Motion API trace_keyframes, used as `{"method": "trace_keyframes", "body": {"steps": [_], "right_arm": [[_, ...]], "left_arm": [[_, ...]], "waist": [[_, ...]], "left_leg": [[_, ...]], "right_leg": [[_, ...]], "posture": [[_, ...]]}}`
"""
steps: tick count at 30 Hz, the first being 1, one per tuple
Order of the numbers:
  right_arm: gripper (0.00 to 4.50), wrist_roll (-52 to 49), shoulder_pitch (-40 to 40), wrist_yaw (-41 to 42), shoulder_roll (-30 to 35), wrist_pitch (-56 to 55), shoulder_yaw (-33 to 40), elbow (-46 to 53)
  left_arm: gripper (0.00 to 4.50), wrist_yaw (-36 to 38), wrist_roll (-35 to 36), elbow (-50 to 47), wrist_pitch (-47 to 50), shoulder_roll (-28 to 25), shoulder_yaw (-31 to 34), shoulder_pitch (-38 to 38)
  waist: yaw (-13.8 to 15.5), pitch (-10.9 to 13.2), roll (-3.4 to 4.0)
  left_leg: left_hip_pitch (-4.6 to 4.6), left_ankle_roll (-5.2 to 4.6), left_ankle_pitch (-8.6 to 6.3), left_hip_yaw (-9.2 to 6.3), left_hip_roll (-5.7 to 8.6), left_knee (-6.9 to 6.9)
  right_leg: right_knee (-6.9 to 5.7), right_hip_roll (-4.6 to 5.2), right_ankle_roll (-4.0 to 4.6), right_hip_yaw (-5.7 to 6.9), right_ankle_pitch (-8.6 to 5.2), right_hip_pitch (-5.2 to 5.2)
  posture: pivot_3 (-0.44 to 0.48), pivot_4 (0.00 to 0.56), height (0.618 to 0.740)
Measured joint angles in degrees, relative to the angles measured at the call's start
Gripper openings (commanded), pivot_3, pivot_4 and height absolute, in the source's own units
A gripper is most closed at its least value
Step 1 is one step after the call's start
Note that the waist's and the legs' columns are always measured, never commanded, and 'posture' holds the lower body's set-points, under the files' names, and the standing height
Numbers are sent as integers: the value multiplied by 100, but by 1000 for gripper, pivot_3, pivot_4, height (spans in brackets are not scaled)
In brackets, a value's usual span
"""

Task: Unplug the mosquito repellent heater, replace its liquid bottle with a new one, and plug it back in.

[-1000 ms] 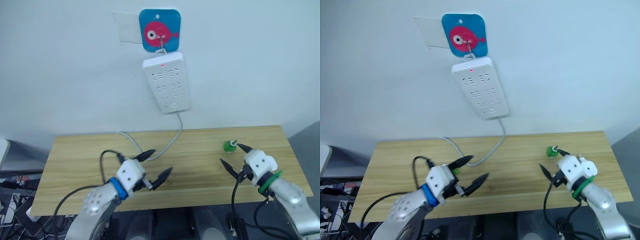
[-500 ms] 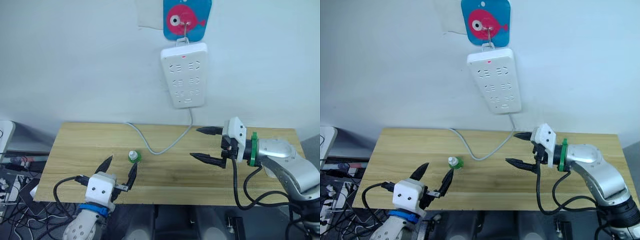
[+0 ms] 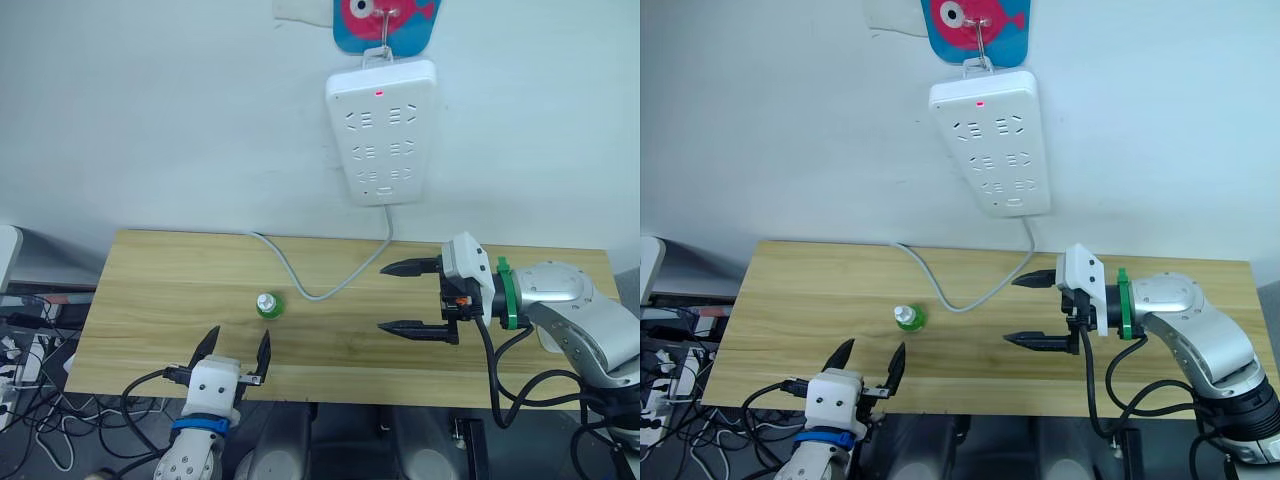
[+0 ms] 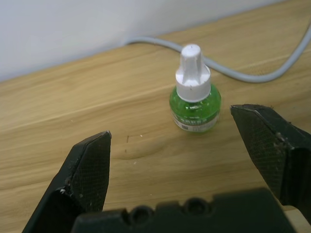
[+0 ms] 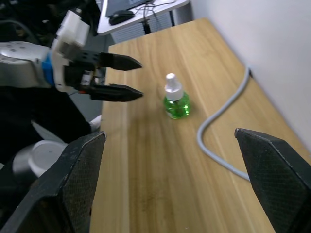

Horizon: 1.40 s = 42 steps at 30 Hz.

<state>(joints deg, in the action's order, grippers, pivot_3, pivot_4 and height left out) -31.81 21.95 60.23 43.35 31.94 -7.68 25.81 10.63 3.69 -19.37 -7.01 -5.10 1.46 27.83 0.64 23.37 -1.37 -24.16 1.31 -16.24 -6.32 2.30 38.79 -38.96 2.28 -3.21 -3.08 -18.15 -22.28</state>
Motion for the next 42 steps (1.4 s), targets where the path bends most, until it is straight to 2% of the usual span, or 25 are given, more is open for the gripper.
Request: {"method": "trace_keyframes", "body": {"steps": [6,19,25,28,33,34,42], "right_arm": [[4453,-158,500,-143,-379,274,-84,103],[4453,-342,622,-419,-424,740,-29,163],[4453,-349,541,-457,-375,787,-20,213],[4500,-352,492,-509,-330,828,-10,300],[4500,-368,397,-530,-321,868,20,318],[4500,-370,397,-531,-318,869,34,318],[4500,-513,394,-678,-329,1006,105,427]], "left_arm": [[4500,1,-141,1225,-586,7,-105,-1078],[4500,-81,-195,2688,-1277,-56,-49,-1934],[4500,1,-207,2953,-1510,-130,-66,-2119],[3945,0,-208,3018,-1599,-128,-71,-2128],[2419,-112,-202,3059,-1608,-81,-38,-2074],[2246,-122,-200,3059,-1609,-80,-25,-2073],[2238,-102,-68,3216,-1682,-105,127,-2190]], "waist": [[-4,27,7],[-32,38,8],[-58,39,8],[-61,40,8],[-62,40,8],[-62,40,8],[-61,39,8]], "left_leg": [[-1,3,2,-7,-1,1],[-10,7,4,-11,0,1],[-10,11,6,-10,0,1],[-10,11,6,-13,0,1],[-10,11,6,-13,0,1],[-10,10,5,-15,0,1],[-10,13,7,-17,0,0]], "right_leg": [[-5,-1,0,39,0,-2],[-1,3,0,50,0,-7],[0,4,0,50,0,-8],[0,5,0,49,0,-8],[0,5,0,48,0,-8],[0,5,0,48,0,-8],[1,5,0,48,0,-7]], "posture": [[69,469,740],[45,467,740],[44,464,740],[45,461,740],[47,458,740],[47,449,740],[48,439,740]]}}
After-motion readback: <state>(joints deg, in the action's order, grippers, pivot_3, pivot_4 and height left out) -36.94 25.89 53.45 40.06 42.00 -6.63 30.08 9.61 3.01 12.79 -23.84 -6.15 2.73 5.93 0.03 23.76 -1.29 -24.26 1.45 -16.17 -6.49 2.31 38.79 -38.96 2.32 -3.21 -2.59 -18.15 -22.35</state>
